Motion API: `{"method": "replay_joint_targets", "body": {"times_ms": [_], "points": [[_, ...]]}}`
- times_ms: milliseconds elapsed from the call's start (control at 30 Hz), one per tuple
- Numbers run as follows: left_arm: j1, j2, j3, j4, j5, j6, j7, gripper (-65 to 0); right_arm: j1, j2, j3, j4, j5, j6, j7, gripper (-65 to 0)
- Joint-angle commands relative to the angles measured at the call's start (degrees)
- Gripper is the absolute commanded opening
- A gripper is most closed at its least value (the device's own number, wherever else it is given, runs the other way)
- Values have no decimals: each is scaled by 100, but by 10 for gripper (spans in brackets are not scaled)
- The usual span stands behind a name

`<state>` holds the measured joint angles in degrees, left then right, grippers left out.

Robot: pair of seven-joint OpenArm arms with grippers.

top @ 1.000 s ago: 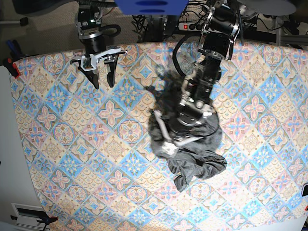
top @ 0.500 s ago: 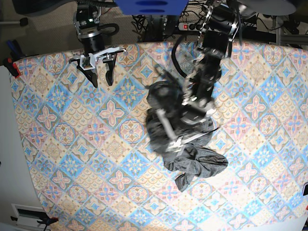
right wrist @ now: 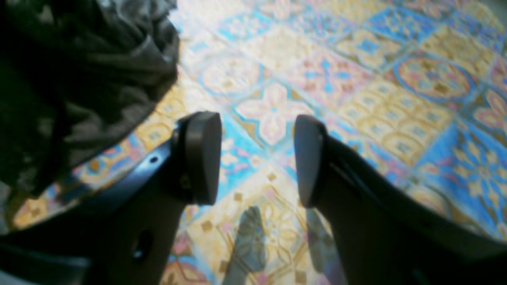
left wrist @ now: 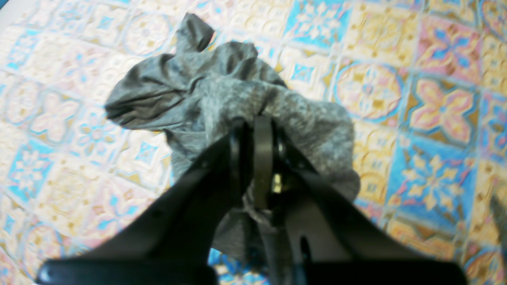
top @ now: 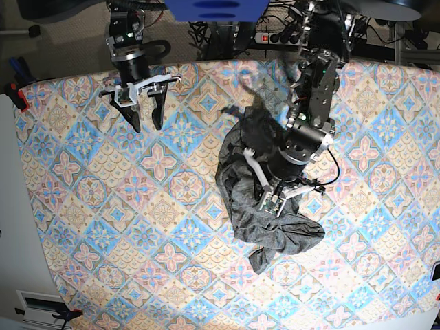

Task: Layout the t-shirt on the table in an organized manner, then fold the t-shirt properly
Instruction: 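Lift the grasped shirt with the left gripper and drag it toward the right gripper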

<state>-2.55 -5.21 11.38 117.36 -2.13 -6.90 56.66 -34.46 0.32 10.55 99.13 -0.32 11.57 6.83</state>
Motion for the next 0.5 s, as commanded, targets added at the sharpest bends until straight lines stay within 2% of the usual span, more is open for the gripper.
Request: {"method": "replay_joint_targets", "body": {"times_ms": [0, 233, 467], "points": [[-181, 86, 150, 84, -20, -18, -106, -650, -14, 25, 5, 104, 36, 34, 200, -365], [-998, 367, 1662, -1042, 24, -88, -115, -650, -14, 25, 31, -107, 36, 16, 200, -365], [-2264, 1370, 2454, -2923, 24, -88, -194, -650, -14, 25, 462, -555, 45, 8, 200, -365]]}}
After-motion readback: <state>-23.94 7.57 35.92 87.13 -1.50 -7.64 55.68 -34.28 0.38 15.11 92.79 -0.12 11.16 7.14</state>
